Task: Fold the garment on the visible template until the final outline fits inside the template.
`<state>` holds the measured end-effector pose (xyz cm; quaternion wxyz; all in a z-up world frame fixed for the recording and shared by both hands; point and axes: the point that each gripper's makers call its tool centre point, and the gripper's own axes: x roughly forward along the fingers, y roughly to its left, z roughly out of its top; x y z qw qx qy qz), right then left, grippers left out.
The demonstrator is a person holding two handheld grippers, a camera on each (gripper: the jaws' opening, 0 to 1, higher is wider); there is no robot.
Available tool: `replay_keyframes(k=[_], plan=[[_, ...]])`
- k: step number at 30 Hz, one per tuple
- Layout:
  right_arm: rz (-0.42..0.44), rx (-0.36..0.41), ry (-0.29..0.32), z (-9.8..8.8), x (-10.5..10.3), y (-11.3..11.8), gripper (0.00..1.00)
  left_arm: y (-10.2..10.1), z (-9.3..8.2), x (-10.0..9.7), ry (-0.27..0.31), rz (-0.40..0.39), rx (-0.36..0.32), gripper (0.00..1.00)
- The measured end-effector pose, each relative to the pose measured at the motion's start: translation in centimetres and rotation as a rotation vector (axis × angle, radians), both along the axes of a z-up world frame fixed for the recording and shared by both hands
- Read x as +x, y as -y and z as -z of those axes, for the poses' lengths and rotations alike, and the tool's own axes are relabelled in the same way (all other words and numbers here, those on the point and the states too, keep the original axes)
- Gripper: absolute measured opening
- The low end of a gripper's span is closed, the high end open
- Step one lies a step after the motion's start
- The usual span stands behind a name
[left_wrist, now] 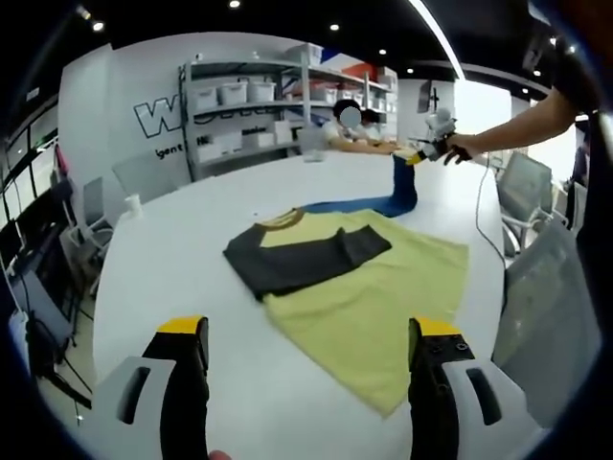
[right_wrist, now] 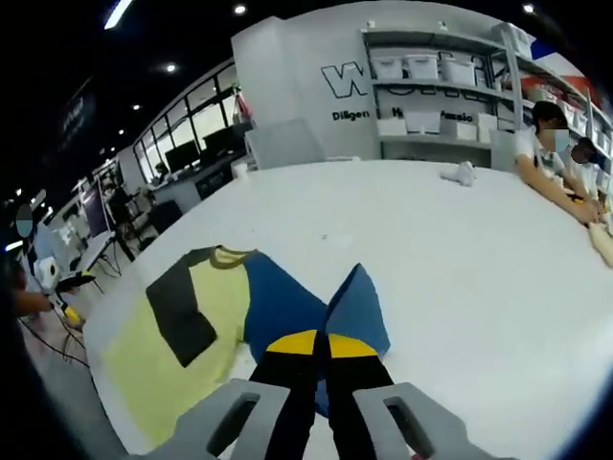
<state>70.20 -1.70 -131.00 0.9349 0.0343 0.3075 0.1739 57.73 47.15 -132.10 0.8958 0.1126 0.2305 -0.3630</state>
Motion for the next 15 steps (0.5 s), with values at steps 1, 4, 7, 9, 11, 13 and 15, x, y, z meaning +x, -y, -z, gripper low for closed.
replay_keyframes(k=[1, 4, 7, 9, 11, 13, 15], plan=[[-0.007, 0.001, 0.005, -0.3, 0.1, -0.3, 0.00, 0.0, 0.0, 0.0, 0.001, 0.000, 0.000, 0.86], [-0.033, 0.002, 0.020, -1.3, 0.6, -1.5, 0.00, 0.1, -0.1, -0.1, 0.004, 0.001, -0.005, 0.86], [-0.060, 0.000, 0.041, -2.5, 1.0, -2.7, 0.00, 0.0, -0.1, -0.3, 0.005, 0.000, -0.006, 0.86], [-0.079, 0.003, 0.052, -3.2, 1.4, -3.2, 0.00, -0.1, -0.1, -0.3, 0.007, -0.001, -0.007, 0.86], [-0.097, 0.001, 0.067, -4.0, 1.6, -4.1, 0.00, -0.1, -0.1, -0.3, 0.008, -0.003, -0.009, 0.86], [-0.114, 0.005, 0.082, -4.9, 1.9, -4.9, 0.00, -0.2, -0.2, -0.3, 0.009, -0.006, -0.012, 0.86], [-0.129, 0.007, 0.095, -5.7, 2.2, -5.6, 0.00, -0.1, -0.2, -0.4, 0.010, -0.005, -0.011, 0.86]])
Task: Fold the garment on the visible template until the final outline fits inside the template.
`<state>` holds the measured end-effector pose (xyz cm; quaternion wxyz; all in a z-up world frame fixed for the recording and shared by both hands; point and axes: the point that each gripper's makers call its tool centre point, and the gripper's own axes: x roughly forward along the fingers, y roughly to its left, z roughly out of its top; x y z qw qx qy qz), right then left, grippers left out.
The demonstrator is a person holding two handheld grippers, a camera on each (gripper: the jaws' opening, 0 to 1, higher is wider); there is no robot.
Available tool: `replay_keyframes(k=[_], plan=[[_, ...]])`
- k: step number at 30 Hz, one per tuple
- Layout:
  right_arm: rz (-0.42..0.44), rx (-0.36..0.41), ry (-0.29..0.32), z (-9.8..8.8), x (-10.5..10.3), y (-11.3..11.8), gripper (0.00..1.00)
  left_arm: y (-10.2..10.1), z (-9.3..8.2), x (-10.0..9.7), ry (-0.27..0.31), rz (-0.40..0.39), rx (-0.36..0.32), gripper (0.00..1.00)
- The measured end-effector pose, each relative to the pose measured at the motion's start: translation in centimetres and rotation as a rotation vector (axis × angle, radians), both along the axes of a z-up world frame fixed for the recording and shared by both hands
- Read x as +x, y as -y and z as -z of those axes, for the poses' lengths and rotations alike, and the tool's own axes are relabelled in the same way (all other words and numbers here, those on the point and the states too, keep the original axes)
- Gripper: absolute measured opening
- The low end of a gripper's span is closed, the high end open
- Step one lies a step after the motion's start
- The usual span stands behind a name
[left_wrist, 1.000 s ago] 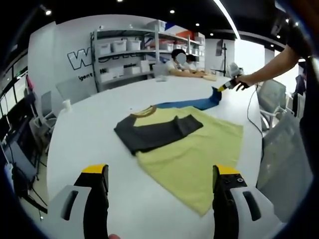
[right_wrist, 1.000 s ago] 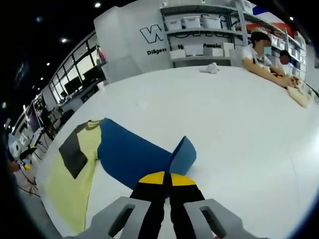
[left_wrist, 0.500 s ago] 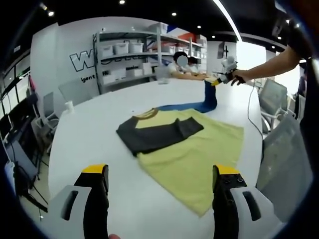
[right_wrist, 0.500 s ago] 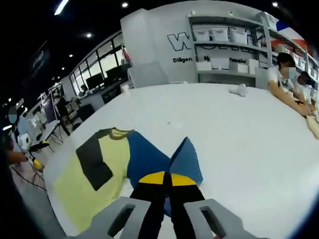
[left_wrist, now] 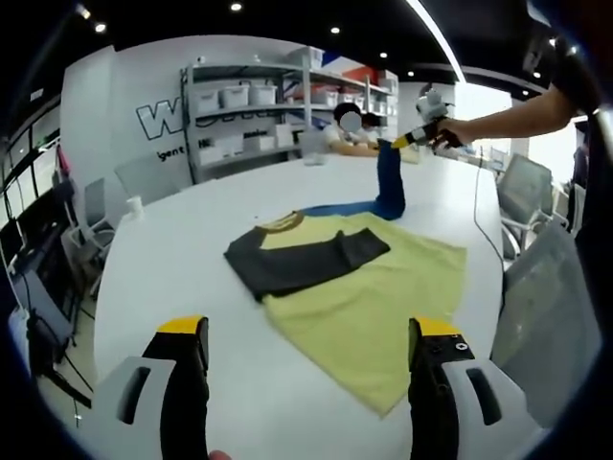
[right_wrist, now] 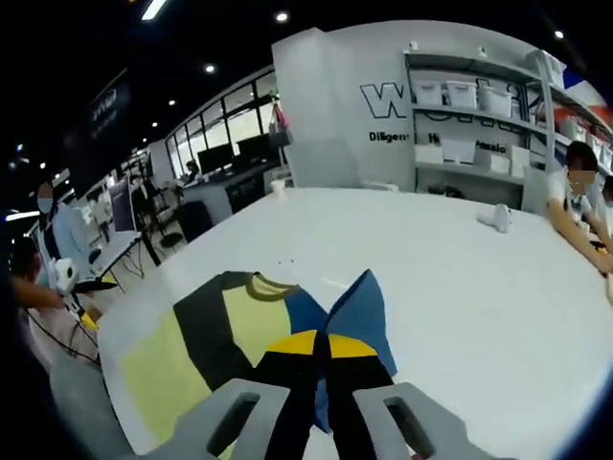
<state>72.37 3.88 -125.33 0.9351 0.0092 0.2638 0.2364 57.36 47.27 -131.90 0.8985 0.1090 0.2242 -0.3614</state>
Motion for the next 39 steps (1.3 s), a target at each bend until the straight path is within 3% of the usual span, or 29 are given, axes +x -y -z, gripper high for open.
replay_keyframes(k=[19, 27, 39], plan=[[-0.154, 0.019, 0.095, -5.6, 2.4, -7.6, 0.00, -0.3, -0.2, -0.5, 0.009, -0.009, -0.005, 0.86], [-0.223, 0.031, 0.131, -7.7, 2.4, -11.3, 0.00, -0.6, -0.3, -0.5, 0.015, -0.012, -0.006, 0.86], [-0.325, 0.048, 0.146, -8.7, 2.3, -17.1, 0.00, -1.0, -0.3, -0.8, 0.019, -0.022, -0.011, 0.85]])
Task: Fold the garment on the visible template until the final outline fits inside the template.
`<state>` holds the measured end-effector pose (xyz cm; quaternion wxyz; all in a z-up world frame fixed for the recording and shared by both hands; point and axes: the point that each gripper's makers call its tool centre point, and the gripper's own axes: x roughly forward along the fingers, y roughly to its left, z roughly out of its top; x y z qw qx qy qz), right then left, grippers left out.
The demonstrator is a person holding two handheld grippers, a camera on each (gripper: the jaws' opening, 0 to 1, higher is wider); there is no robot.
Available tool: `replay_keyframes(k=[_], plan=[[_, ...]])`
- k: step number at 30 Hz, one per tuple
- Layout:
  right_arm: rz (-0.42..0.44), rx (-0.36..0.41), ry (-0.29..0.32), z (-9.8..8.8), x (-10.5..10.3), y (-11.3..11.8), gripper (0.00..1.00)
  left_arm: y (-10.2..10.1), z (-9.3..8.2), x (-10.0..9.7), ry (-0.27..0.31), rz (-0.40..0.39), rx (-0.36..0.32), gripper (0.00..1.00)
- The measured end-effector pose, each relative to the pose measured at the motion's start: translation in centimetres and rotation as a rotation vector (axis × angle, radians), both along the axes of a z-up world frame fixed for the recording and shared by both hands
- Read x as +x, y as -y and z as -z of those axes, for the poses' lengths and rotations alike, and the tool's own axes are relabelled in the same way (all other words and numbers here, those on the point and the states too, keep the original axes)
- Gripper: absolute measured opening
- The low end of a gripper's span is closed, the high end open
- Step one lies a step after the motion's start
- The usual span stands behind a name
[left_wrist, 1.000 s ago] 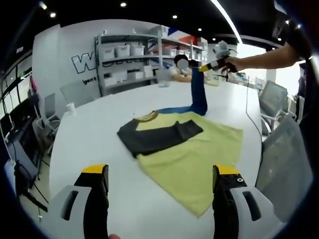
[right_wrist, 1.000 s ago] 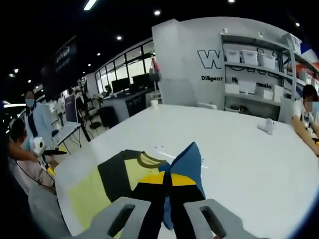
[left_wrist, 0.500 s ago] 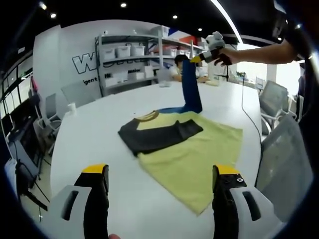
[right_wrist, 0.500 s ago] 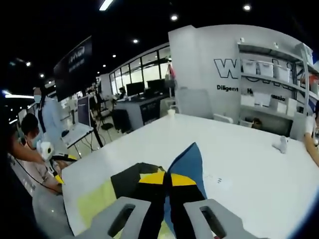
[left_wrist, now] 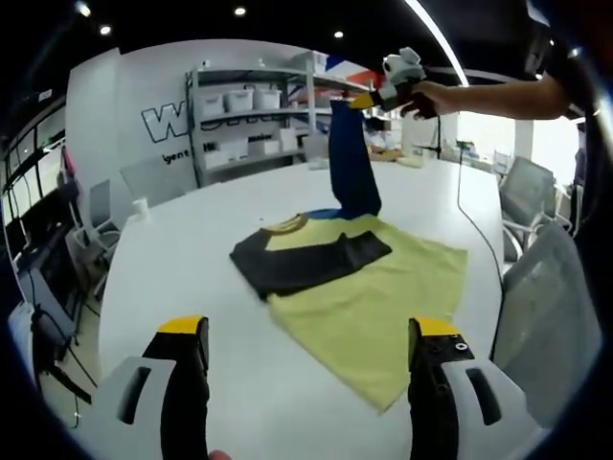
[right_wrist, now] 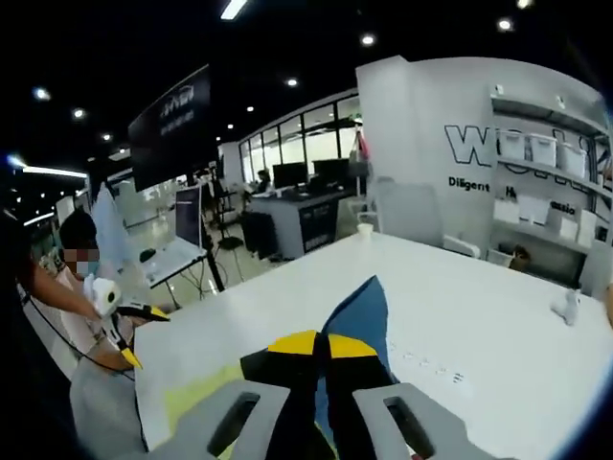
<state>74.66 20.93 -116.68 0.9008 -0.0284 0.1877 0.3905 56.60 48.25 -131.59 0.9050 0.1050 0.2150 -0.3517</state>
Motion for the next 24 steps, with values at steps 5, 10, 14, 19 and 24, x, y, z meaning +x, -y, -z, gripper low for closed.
replay_keyframes(k=[5, 10, 14, 19, 24], plan=[[-0.040, -0.004, -0.012, 0.7, -0.6, -2.3, 0.00, -0.3, 0.0, -0.1, -0.003, -0.009, -0.001, 0.86], [-0.073, -0.015, -0.028, 1.8, -1.2, -3.9, 0.00, -0.5, 0.0, -0.2, -0.003, -0.014, -0.001, 0.85], [-0.090, -0.023, -0.054, 3.0, -1.7, -4.9, 0.00, -0.6, 0.1, -0.2, -0.004, -0.017, 0.001, 0.85], [-0.110, -0.039, -0.088, 5.1, -2.3, -6.0, 0.00, -0.6, 0.1, -0.3, -0.006, -0.020, 0.000, 0.85], [-0.129, -0.094, -0.111, 7.6, -2.6, -6.5, 0.00, -0.8, 0.3, -0.4, -0.010, -0.023, 0.005, 0.86]])
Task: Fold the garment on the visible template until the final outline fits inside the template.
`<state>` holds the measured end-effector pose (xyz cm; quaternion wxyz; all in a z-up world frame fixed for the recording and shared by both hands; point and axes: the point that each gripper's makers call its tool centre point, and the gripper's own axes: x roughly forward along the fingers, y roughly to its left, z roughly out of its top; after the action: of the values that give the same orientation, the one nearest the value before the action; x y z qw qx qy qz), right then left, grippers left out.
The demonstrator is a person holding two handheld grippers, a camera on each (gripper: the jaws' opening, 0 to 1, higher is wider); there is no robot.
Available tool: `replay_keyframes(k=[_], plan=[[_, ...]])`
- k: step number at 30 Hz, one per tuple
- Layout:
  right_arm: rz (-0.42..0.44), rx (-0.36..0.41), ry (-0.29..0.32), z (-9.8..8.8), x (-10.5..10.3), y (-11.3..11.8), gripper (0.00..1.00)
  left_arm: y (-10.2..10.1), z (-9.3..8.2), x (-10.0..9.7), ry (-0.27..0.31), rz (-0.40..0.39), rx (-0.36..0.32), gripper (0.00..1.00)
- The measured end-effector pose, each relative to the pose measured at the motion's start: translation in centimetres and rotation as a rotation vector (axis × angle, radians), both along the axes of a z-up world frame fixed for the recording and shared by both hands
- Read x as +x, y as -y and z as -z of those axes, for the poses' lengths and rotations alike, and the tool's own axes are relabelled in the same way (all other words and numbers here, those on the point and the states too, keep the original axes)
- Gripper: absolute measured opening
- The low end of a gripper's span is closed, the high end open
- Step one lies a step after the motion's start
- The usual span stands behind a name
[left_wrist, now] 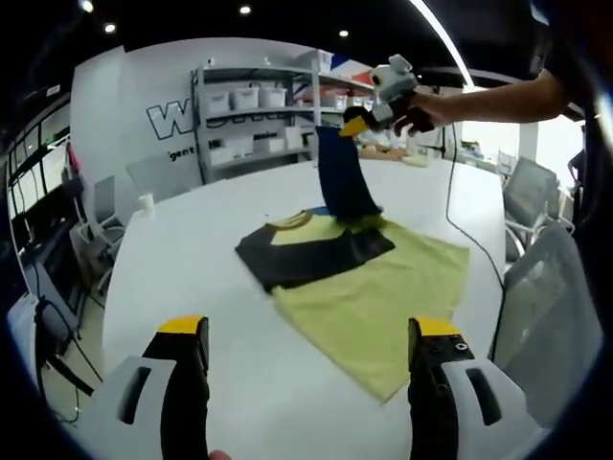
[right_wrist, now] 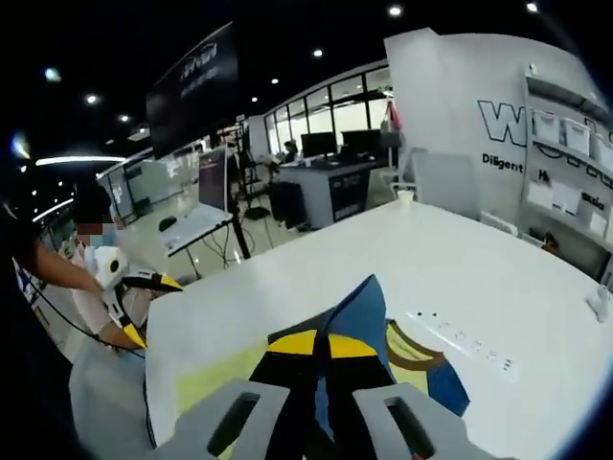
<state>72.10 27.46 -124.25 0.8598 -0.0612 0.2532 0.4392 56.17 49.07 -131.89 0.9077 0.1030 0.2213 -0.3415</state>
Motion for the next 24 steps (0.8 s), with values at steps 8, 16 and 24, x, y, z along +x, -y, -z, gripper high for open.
replay_keyframes(k=[8, 16, 24], plan=[[-0.026, -0.043, -0.019, 2.4, -0.6, -1.0, 0.00, -0.4, 0.1, 0.0, -0.001, -0.004, 0.007, 0.85], [-0.036, -0.074, -0.042, 4.7, -0.6, -2.0, 0.00, -0.4, 0.3, -0.1, -0.004, -0.001, 0.009, 0.85], [-0.028, -0.107, -0.072, 7.6, -0.7, -2.8, 0.00, -0.6, 0.4, -0.1, -0.008, -0.003, 0.012, 0.85]])
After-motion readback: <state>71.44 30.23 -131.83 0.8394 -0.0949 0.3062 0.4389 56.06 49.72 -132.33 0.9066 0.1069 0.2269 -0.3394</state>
